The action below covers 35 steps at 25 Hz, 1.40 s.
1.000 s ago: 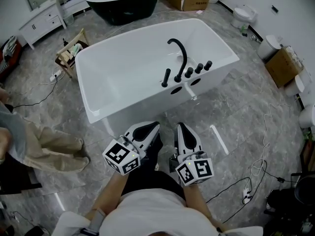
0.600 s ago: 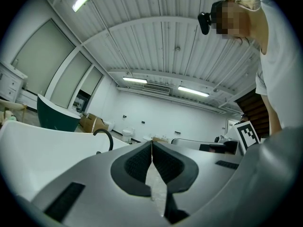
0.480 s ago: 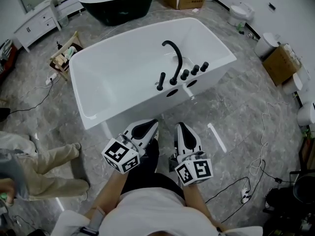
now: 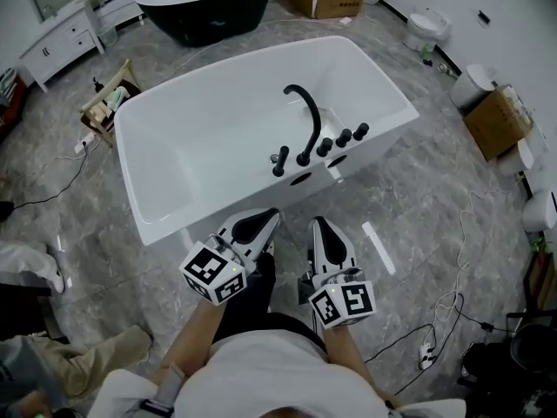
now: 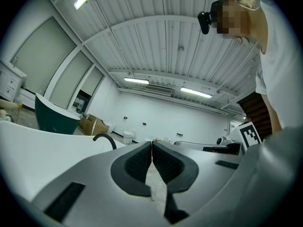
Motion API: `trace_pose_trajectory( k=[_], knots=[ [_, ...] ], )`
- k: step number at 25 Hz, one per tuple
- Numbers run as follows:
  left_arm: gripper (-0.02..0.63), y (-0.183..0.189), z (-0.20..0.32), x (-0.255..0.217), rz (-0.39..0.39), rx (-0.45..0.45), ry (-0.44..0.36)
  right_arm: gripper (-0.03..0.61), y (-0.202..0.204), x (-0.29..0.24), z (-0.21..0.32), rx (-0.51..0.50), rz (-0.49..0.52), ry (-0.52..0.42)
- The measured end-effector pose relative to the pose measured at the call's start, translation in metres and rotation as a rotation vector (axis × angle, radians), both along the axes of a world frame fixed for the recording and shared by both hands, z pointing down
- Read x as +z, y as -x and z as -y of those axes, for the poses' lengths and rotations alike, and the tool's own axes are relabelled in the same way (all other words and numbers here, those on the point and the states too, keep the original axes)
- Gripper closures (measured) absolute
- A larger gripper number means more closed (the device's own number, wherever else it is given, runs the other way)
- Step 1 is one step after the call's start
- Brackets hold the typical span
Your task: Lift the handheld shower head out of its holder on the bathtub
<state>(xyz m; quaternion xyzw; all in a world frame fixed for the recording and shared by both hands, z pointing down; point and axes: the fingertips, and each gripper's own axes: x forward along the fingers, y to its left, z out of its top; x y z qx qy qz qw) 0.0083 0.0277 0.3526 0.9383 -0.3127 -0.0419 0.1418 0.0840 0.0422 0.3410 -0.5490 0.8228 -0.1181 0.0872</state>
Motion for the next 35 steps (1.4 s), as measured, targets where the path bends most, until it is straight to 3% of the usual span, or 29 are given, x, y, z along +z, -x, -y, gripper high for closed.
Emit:
trace_pose_trajectory(
  k=[18, 35],
  knots=[
    [0.601, -0.020, 0.116, -0.015, -0.011, 0.022, -0.007, 0.558, -0.011, -0.016, 0.115, -0.012, -0.017, 0.003],
    [0.601, -0.022, 0.200, -0.003, 0.014, 0.010, -0.017, 0.558, 0.008, -0.008, 0.203, -0.124, -0.036, -0.004]
  ],
)
